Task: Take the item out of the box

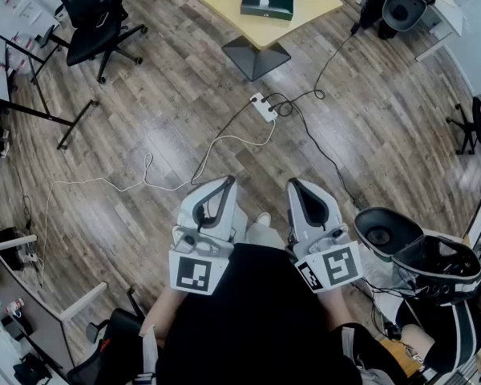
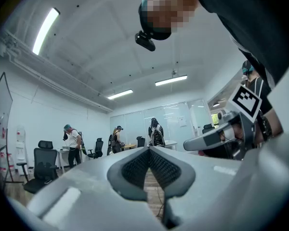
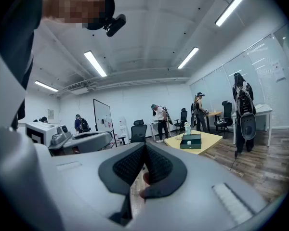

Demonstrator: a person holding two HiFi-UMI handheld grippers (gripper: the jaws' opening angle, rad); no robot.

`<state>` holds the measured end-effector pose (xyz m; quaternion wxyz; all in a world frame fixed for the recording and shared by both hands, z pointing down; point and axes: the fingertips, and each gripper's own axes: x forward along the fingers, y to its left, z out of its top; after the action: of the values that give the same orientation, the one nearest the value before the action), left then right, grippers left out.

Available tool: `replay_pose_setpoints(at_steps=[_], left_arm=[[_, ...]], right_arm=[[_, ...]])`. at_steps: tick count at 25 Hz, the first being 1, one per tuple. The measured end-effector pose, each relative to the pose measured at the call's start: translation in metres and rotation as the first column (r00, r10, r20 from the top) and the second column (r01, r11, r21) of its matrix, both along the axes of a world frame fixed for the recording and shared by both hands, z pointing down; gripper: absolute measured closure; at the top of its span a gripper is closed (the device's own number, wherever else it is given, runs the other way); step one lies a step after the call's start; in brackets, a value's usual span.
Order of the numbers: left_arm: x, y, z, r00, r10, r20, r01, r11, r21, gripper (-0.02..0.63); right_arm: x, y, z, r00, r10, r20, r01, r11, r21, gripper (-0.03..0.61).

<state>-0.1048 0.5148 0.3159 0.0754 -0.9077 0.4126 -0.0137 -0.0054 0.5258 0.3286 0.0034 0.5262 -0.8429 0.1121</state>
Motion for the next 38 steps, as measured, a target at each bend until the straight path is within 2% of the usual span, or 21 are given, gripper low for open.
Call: replay_pose_setpoints(at_steps=[6, 12, 16, 21, 26, 29, 32, 38], left_arm=[[0.016, 0.019, -0.008, 1.0, -0.026, -0.017, 0.025, 0.999, -0.026, 0.612], [0.009, 0.018, -0.009, 0.996, -0.071, -0.049, 0.069, 0.997, -0.042, 0.612], [0.006, 0.017, -0.008, 0.995, -0.086, -0.044, 0.084, 0.996, -0.039, 0.612], [0.0, 0.008, -0.019, 0.994, -0.107, -0.024, 0.108, 0.994, 0.032, 0.614], [-0.017, -0.006, -0.013, 0.995, -0.076, -0.068, 0.076, 0.997, -0.013, 0.614], [-0.024, -0.011, -0.013, 0.995, -0.045, -0.095, 0.045, 0.999, -0.005, 0.612], [-0.038, -0.018, -0.011, 0.996, -0.038, -0.083, 0.04, 0.999, 0.015, 0.612], [-0.068, -0.037, -0.009, 0.995, -0.061, -0.082, 0.061, 0.998, -0.005, 0.614]], right_arm=[[0.019, 0.022, -0.007, 1.0, -0.008, 0.008, 0.008, 1.0, -0.001, 0.577], [0.013, 0.024, -0.006, 0.999, -0.04, 0.009, 0.04, 0.999, -0.001, 0.578], [0.008, 0.022, -0.005, 0.998, -0.056, 0.008, 0.057, 0.998, -0.002, 0.578], [-0.001, 0.012, -0.006, 0.998, -0.068, 0.005, 0.068, 0.998, -0.001, 0.578], [-0.014, -0.001, -0.005, 0.999, -0.027, 0.017, 0.027, 1.0, -0.007, 0.577], [-0.022, -0.009, -0.005, 1.0, -0.011, 0.008, 0.011, 1.0, -0.002, 0.577], [-0.035, -0.014, -0.002, 1.0, 0.005, -0.001, -0.005, 1.0, -0.002, 0.577], [-0.055, -0.03, 0.001, 1.0, 0.01, -0.009, -0.01, 1.0, -0.008, 0.577]])
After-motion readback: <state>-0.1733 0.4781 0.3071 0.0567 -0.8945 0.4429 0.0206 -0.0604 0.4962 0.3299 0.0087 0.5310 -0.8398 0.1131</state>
